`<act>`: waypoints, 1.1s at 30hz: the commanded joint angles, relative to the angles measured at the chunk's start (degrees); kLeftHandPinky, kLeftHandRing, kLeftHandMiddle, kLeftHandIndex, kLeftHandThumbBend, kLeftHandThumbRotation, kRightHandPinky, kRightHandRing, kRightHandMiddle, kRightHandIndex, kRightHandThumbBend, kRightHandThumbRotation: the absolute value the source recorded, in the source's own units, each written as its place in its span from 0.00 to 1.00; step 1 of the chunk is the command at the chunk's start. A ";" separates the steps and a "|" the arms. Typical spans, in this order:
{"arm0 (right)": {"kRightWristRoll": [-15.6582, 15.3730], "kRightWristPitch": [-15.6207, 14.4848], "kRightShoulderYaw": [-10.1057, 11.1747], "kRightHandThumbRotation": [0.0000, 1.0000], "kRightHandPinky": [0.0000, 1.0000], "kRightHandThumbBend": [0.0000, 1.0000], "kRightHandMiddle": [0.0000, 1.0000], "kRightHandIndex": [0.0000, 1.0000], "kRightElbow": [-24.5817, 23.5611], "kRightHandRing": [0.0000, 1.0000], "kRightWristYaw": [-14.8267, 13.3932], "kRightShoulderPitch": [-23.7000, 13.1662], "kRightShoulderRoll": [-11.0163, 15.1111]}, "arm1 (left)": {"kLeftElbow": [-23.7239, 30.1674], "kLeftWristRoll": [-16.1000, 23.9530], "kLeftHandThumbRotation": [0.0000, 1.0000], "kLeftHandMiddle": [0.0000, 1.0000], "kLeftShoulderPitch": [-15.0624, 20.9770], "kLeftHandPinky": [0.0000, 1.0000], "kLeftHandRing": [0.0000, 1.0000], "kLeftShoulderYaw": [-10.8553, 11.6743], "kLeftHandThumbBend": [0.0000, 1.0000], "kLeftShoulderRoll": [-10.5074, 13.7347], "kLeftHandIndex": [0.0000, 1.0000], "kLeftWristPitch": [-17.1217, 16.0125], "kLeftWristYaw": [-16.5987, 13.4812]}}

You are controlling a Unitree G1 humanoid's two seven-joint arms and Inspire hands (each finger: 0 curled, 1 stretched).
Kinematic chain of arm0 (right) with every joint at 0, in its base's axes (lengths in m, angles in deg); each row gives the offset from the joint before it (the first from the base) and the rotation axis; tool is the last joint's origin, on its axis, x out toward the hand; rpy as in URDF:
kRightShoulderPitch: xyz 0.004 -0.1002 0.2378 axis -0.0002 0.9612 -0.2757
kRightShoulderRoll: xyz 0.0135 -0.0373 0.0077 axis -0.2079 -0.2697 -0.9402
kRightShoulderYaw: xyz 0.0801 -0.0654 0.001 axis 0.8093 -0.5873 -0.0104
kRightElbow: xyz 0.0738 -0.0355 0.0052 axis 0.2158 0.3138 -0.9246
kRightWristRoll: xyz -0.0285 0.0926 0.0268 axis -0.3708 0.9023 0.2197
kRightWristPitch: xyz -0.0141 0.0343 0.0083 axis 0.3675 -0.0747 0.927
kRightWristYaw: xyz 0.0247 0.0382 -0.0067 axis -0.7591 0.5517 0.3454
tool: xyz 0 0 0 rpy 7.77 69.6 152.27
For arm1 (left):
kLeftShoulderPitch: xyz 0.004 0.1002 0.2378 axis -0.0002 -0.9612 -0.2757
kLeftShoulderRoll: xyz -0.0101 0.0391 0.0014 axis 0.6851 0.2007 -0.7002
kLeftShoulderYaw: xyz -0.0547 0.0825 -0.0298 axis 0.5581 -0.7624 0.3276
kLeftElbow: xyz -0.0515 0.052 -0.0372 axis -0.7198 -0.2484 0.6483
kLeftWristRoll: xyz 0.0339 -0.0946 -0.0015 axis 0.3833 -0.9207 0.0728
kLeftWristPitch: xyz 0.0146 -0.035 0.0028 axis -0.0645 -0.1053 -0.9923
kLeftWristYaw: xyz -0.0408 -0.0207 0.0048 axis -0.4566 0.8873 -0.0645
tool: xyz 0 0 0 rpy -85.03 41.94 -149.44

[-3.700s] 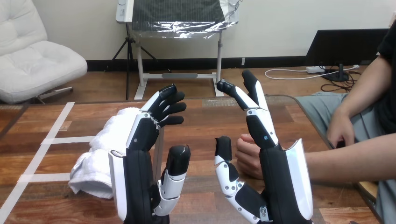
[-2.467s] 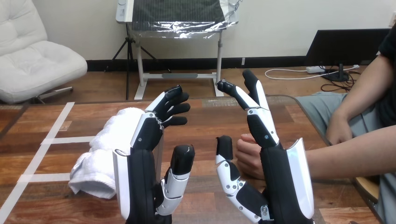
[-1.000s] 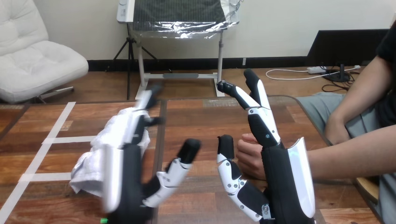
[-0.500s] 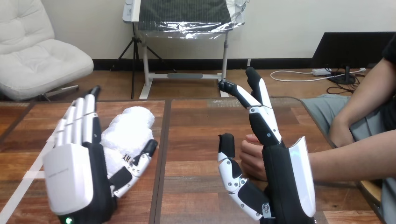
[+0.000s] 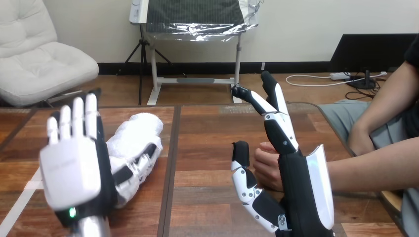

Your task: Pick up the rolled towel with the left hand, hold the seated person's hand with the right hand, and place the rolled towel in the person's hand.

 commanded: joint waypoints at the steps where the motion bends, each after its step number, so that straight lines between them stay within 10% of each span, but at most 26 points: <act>1: 1.15 0.96 0.62 0.00 1.00 0.00 1.00 0.85 0.43 1.00 -0.54 -3.15 -2.66 | -2.45 0.60 0.56 0.94 7.46 0.90 0.91 -0.48 0.83 2.91 0.93 2.37 1.98; 33: 1.05 0.47 1.01 0.00 1.00 0.00 1.00 0.85 0.47 1.00 0.05 -3.66 -2.45 | -24.68 -9.36 0.59 0.91 24.15 0.89 0.88 -4.83 0.88 9.27 0.93 5.13 10.84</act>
